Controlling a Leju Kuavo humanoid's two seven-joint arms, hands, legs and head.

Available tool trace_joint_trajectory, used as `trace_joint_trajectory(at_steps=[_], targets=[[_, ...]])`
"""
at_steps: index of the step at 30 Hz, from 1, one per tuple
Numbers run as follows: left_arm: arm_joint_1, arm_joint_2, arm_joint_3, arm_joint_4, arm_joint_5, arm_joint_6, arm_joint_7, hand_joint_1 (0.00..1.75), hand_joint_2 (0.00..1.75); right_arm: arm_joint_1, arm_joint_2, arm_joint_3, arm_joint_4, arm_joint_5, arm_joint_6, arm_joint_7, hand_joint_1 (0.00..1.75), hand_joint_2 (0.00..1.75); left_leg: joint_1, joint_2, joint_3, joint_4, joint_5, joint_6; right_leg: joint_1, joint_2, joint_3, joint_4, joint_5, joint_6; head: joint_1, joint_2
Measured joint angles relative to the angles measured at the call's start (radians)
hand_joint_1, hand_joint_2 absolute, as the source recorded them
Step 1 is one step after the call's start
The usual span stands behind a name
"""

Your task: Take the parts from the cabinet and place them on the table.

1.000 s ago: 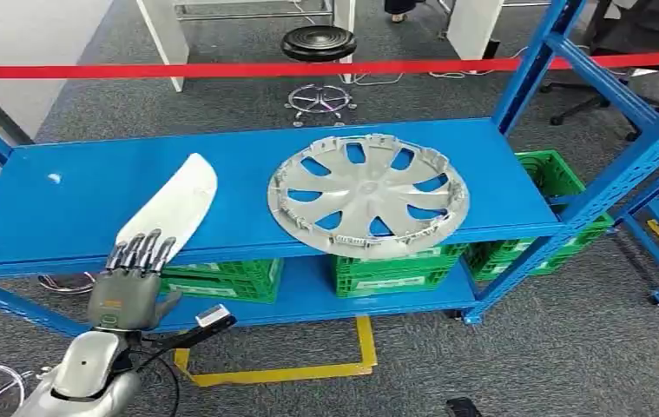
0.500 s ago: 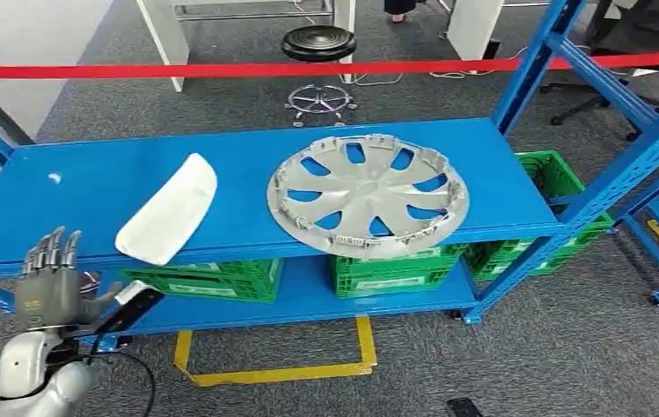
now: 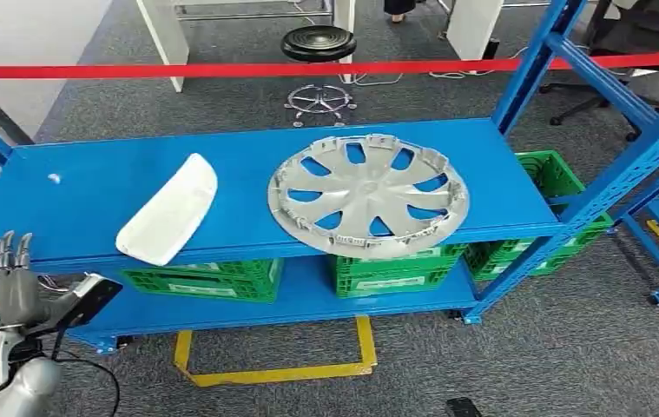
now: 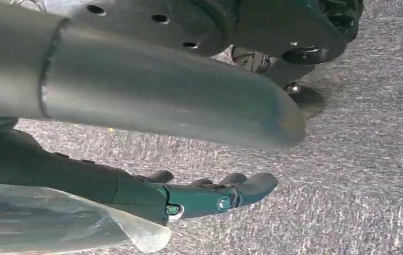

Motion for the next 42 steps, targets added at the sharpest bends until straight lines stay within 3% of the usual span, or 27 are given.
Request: trace_joint_trajectory(at_steps=[14,28,37,42], targets=[[-0.057,0.010,-0.002,0.077,-0.124,0.003,0.024,0.00,1.75,-0.001,-0.003,0.000,0.000,0.019,0.005,0.004,0.00,0.00,0.000,0.000,0.000,0.000,0.000,0.000,0.000,0.000,0.000,0.000,0.000,0.000,0.000,0.000],[-0.079,-0.046,-0.147,0.120,-0.283,0.001,0.052,0.00,1.75,-0.003,-0.007,0.000,0.000,0.038,0.014,0.004,0.00,0.00,0.000,0.000,0.000,0.000,0.000,0.000,0.000,0.000,0.000,0.000,0.000,0.000,0.000,0.000],[-0.073,-0.081,-0.243,0.127,-0.315,-0.024,0.057,0.00,1.75,-0.003,-0.010,0.000,0.000,0.048,0.018,-0.001,0.00,0.00,0.000,0.000,0.000,0.000,0.000,0.000,0.000,0.000,0.000,0.000,0.000,0.000,0.000,0.000],[-0.076,-0.088,-0.256,0.166,-0.288,-0.028,0.067,0.00,1.75,-0.002,-0.013,0.000,0.000,0.054,0.021,-0.004,0.00,0.00,0.000,0.000,0.000,0.000,0.000,0.000,0.000,0.000,0.000,0.000,0.000,0.000,0.000,0.000]])
